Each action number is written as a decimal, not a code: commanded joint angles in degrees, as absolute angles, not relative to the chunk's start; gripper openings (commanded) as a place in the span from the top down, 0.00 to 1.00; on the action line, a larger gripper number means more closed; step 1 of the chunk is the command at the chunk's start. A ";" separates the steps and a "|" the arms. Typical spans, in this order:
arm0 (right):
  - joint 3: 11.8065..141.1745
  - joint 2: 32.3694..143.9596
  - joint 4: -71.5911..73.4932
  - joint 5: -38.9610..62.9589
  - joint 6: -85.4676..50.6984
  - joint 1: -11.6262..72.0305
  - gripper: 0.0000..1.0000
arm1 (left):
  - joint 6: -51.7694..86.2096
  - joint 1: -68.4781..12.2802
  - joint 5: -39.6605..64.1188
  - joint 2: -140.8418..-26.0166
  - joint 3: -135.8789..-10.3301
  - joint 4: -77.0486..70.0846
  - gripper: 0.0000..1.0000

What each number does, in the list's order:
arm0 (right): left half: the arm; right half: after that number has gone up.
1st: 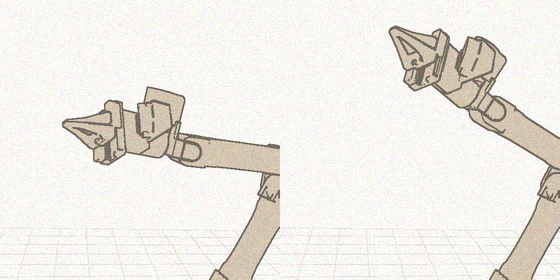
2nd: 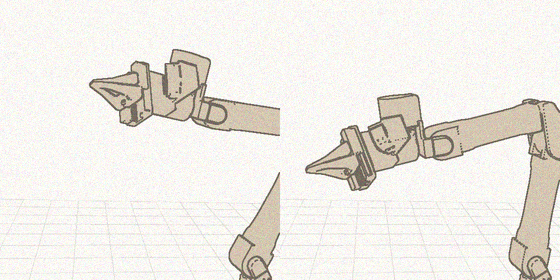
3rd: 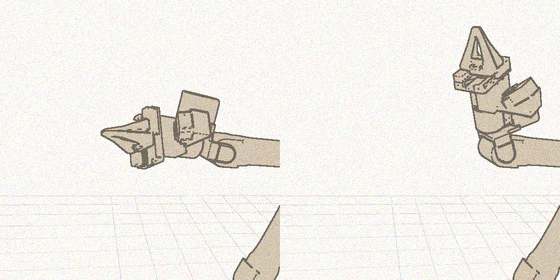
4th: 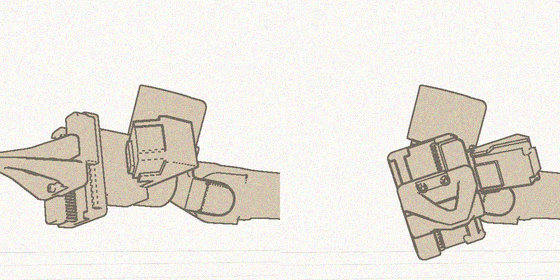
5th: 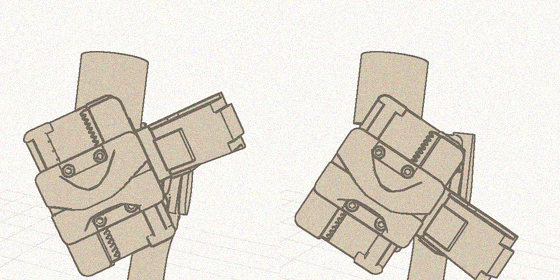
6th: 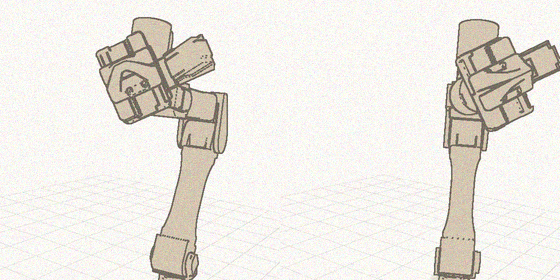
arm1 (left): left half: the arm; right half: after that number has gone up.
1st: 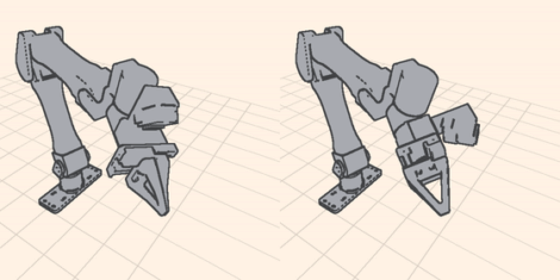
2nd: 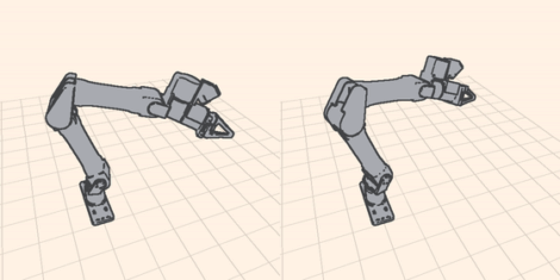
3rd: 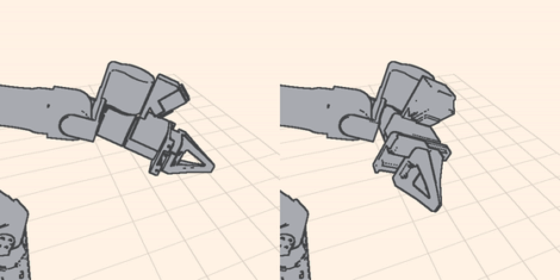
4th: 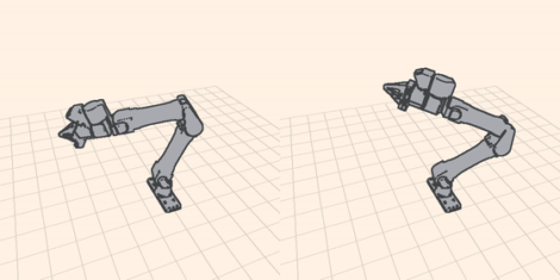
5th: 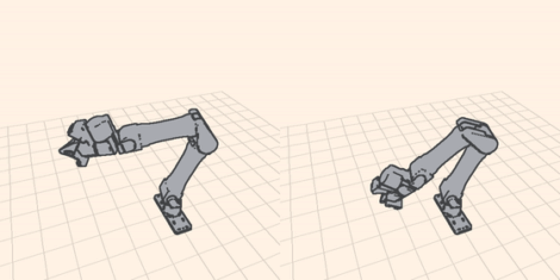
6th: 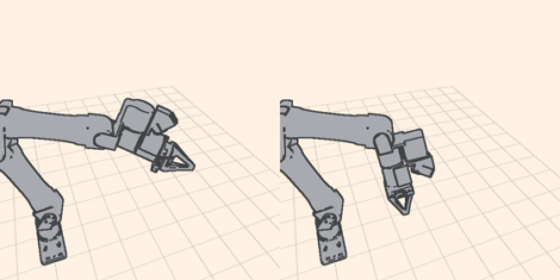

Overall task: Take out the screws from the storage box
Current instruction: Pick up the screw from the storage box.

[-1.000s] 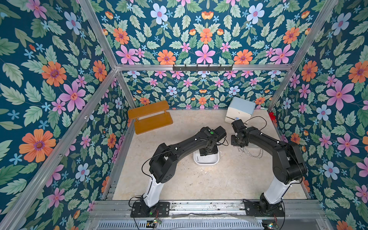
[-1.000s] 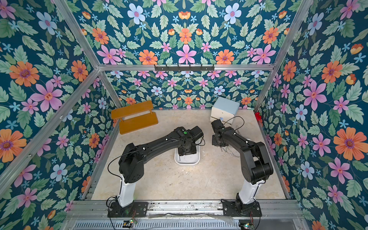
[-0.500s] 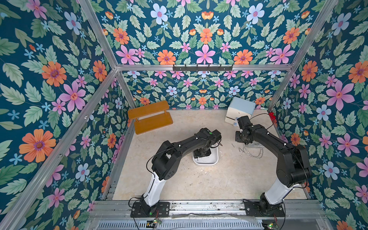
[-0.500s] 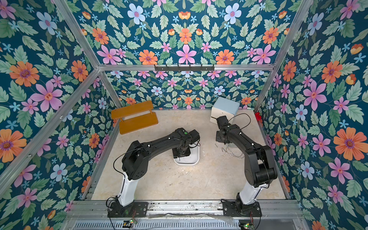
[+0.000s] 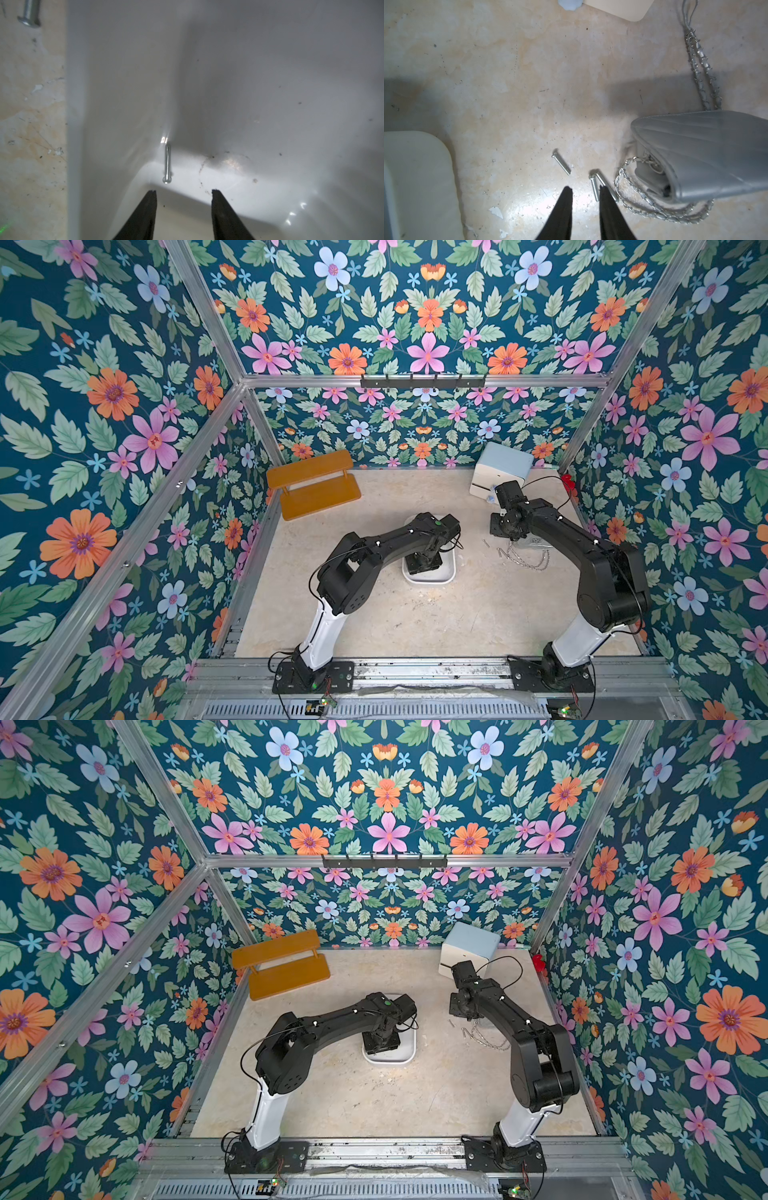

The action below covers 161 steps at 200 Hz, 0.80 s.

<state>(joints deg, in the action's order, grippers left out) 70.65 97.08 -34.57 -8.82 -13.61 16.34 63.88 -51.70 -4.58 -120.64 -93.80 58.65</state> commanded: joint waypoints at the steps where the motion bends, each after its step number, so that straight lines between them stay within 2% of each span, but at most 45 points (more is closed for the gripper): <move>1: 70.57 96.77 -34.44 -8.35 -13.73 16.33 0.72 | 63.23 -51.35 -3.89 -121.30 -93.34 57.43 0.52; 114: 70.49 96.38 -34.81 -8.56 -13.71 16.34 0.72 | 61.60 -50.34 -3.98 -124.52 -91.60 52.31 0.60; 127: 70.40 96.19 -34.80 -8.61 -13.71 16.33 0.72 | 61.61 -50.32 -3.53 -123.56 -89.76 50.10 0.65; 161: 70.31 96.07 -34.67 -8.44 -13.71 16.34 0.72 | 61.17 -50.19 -2.23 -122.77 -86.57 45.56 0.87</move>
<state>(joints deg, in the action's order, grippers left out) 70.35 96.62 -34.59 -7.97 -13.61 16.34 61.52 -50.41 -3.46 -121.16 -88.27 48.07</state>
